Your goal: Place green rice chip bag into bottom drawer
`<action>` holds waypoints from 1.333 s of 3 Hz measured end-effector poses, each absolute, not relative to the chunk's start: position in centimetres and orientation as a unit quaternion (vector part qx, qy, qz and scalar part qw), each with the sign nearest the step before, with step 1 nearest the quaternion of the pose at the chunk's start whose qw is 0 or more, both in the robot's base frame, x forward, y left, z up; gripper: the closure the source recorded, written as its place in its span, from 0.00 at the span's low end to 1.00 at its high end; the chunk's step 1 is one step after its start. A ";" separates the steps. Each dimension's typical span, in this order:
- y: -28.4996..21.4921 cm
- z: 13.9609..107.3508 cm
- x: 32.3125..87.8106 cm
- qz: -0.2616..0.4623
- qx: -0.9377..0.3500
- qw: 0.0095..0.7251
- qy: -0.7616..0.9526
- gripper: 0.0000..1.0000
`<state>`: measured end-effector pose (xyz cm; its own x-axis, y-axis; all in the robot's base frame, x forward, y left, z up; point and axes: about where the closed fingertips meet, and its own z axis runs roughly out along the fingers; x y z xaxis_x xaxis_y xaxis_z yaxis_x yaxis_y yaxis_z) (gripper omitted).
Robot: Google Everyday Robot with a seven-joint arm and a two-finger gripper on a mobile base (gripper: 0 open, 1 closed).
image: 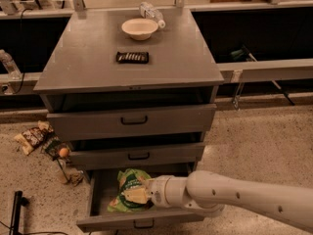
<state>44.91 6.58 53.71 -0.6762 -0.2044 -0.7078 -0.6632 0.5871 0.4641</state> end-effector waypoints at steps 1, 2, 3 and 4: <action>7.2 47.9 48.2 0.366 -0.299 0.280 0.836 1.00; 7.7 43.0 50.9 0.356 -0.348 0.274 0.823 1.00; 7.9 38.6 52.6 0.336 -0.393 0.279 0.809 1.00; 7.7 34.2 54.2 0.322 -0.409 0.278 0.808 1.00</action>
Offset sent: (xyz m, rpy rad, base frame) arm 0.0965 0.0146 -0.1728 -0.1455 -0.0911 0.2827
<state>54.18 7.72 34.21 -0.5119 -0.4814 -0.7115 -0.8387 0.4591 0.2928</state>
